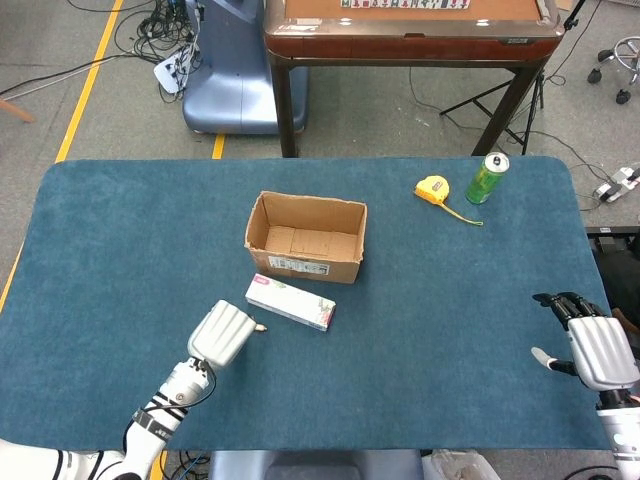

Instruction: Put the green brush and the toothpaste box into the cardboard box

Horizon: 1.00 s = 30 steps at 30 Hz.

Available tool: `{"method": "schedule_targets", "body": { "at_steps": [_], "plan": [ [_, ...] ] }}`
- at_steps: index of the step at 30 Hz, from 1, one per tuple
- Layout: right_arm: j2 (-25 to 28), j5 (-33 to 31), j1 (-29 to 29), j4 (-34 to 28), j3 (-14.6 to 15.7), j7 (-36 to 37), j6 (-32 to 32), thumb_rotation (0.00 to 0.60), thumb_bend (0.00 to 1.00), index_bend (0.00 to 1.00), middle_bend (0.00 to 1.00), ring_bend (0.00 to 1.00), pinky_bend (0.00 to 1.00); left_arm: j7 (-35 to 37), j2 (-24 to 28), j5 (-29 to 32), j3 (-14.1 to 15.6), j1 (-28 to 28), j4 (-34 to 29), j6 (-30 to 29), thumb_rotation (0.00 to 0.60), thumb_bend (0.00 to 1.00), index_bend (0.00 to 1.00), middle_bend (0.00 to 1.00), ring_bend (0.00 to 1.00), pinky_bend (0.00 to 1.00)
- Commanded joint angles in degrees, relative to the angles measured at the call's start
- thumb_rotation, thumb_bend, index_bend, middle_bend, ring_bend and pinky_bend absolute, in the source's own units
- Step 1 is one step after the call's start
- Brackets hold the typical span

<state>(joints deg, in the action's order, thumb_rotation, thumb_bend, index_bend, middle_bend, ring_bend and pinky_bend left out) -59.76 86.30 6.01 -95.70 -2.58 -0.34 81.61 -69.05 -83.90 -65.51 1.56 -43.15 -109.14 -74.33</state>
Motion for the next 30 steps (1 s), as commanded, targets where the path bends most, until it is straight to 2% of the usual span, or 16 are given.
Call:
{"method": "schedule_targets", "body": {
  "at_steps": [1,24,30],
  "plan": [
    [0.0,0.0,0.0,0.0,0.0,0.0,-0.1,0.600,0.00,0.27,0.33,0.22,0.38,0.1,0.3,-1.1,-0.1,0.4,0.5,-0.6,0.600,0.28,0.71,1.00,1.00,1.00],
    [-0.3,0.0,0.0,-0.1,0.1,-0.7,-0.1,0.600,0.00,0.27,0.33,0.22,0.38,-2.7,7.1,-2.5,-6.0,1.2,-6.4,-4.5,0.600,0.28,0.71,1.00,1.00,1.00],
    [-0.3,0.0,0.0,-0.1,0.1,-0.8,-0.1,0.600,0.00,0.27,0.33,0.22,0.38,-2.3,7.5,-2.6,-7.8,0.9,-6.7,-5.0,0.600,0.28,0.71,1.00,1.00,1.00]
  ]
}}
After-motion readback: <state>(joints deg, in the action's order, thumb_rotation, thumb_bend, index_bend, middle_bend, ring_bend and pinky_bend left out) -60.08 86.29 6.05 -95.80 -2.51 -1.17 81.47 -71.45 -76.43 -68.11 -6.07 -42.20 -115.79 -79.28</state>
